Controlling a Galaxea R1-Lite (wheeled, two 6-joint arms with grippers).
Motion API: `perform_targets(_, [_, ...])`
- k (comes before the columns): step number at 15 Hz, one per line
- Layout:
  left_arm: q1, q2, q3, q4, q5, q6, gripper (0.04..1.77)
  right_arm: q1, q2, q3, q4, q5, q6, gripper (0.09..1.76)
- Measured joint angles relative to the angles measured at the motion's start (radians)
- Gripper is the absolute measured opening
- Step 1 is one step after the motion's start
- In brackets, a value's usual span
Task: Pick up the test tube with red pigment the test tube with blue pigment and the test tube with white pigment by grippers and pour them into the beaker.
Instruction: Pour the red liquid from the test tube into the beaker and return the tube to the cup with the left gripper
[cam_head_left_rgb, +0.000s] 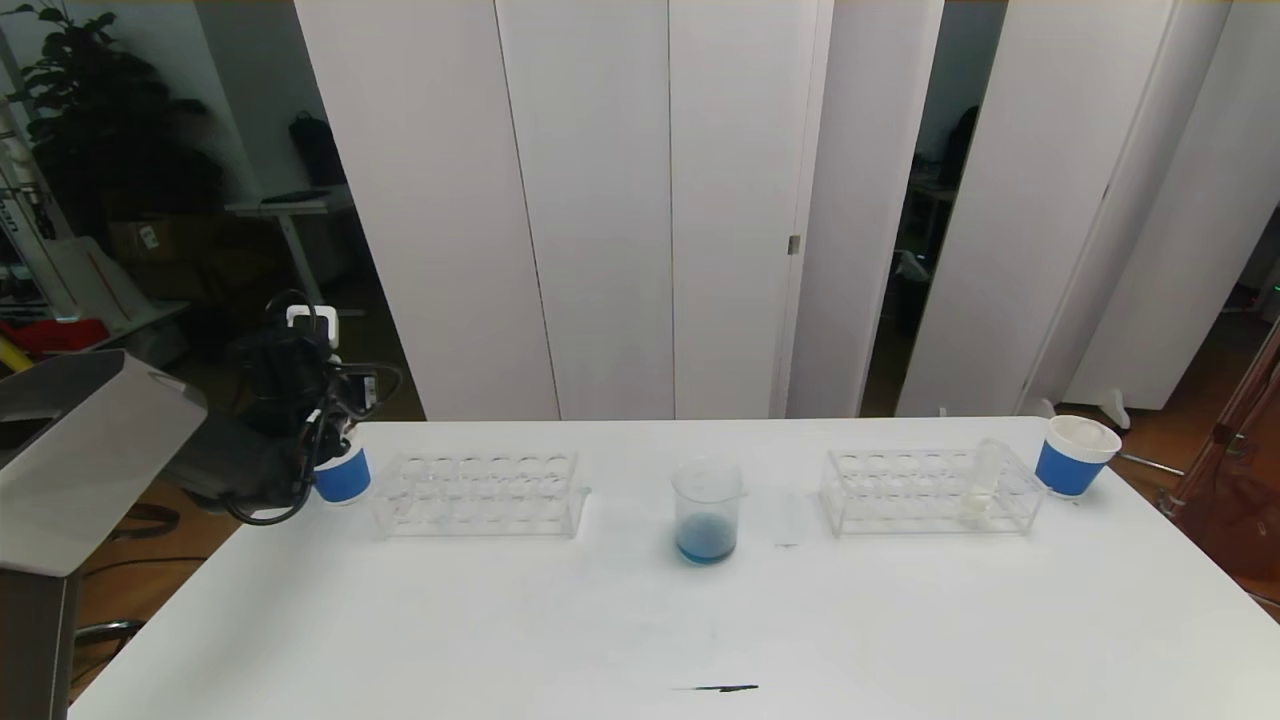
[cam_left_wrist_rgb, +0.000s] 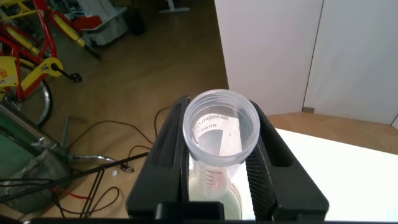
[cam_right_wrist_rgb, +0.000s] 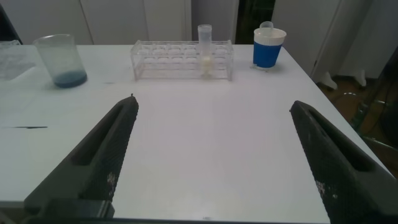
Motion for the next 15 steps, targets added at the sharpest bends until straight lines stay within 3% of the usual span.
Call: perform_targets(15, [0.018,0.04,0.039,-0.004,0.002,0.039,0.6,0.0,0.0,0.0,0.0,0.0,0.0,1.75])
